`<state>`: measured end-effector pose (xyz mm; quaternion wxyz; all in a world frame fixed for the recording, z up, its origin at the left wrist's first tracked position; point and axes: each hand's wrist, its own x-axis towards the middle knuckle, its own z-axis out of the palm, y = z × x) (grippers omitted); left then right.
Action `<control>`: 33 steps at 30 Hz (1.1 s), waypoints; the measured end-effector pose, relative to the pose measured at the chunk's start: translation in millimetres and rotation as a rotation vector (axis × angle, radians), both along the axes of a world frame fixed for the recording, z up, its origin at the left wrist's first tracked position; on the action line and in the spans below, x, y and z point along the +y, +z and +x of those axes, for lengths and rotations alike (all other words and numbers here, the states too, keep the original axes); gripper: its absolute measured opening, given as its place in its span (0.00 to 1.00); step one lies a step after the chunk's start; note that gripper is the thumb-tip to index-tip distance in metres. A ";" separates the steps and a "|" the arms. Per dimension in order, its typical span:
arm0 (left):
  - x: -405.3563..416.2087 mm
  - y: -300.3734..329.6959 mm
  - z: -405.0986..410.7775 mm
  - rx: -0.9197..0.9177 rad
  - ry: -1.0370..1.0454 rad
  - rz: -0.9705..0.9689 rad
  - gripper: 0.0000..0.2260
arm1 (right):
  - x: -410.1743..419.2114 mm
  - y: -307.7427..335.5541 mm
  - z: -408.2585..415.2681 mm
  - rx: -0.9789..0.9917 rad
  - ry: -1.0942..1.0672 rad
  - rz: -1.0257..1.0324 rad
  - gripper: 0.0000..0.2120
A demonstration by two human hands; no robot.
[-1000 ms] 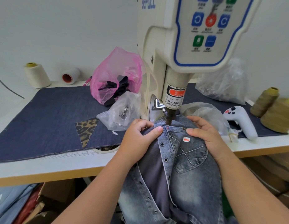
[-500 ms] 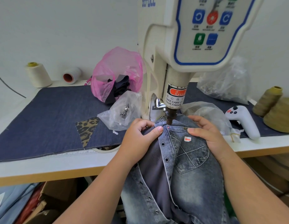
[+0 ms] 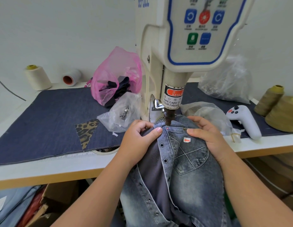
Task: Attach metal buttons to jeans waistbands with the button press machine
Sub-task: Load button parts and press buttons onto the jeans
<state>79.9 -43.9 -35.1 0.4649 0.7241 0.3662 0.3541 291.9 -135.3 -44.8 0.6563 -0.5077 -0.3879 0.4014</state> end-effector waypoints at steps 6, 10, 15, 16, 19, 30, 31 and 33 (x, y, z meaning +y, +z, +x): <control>0.0 0.2 0.6 -0.002 0.008 -0.003 0.07 | 0.6 -0.4 0.8 -0.006 0.006 -0.001 0.20; -0.6 0.9 0.6 -0.002 0.010 0.002 0.07 | 0.7 -0.1 0.6 -0.004 0.012 -0.003 0.20; -0.9 1.0 0.9 -0.009 0.010 -0.006 0.07 | 0.8 0.4 0.1 0.001 0.012 -0.002 0.21; -0.8 0.9 0.7 -0.010 0.008 -0.010 0.07 | 0.7 0.3 0.2 0.004 0.012 -0.001 0.21; -0.8 0.6 0.6 -0.012 0.007 -0.015 0.07 | 0.6 0.2 0.1 0.007 0.012 -0.003 0.21; -1.2 1.3 1.3 -0.039 0.001 -0.036 0.04 | 0.3 1.2 -0.8 0.008 0.012 -0.005 0.21; -1.1 1.2 1.2 -0.039 0.001 -0.036 0.04 | 0.3 1.3 -0.8 0.008 0.010 -0.006 0.21; -0.9 0.7 1.1 -0.038 0.000 -0.032 0.03 | 0.3 1.3 -0.7 0.009 0.010 -0.008 0.21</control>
